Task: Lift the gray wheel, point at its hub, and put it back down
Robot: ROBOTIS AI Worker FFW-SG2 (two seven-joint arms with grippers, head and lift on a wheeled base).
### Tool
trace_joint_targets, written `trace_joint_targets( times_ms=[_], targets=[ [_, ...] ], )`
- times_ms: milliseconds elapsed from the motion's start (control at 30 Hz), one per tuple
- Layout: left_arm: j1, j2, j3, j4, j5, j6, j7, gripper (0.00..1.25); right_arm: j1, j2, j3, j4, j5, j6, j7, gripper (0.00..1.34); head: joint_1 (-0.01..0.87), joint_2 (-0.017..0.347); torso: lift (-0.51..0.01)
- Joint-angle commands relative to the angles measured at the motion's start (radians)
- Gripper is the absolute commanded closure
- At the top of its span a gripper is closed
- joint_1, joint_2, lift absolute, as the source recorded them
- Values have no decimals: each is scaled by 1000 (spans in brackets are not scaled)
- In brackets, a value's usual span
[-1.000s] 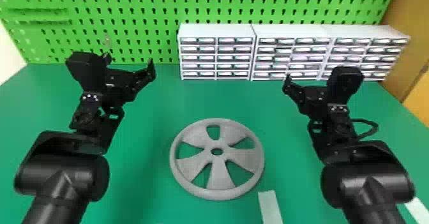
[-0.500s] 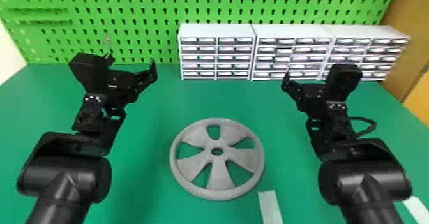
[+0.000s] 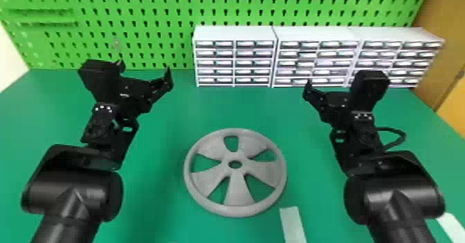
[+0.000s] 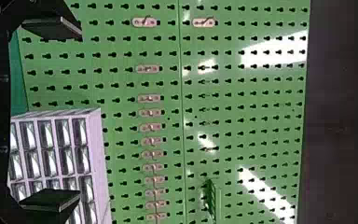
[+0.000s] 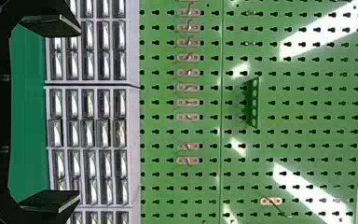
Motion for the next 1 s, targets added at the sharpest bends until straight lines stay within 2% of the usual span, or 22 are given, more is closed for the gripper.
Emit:
trace_joint_targets(
  times_ms=[0,967],
  targets=[
    [3,0,-2,1,4,0,0,84,-1,0,2,0,-2,0,0,79,692,48,-88],
    [-5,0,-15,6,10,0,2,84,-5,2,-1,1,-33,9,0,81,692,48,-88]
  ],
)
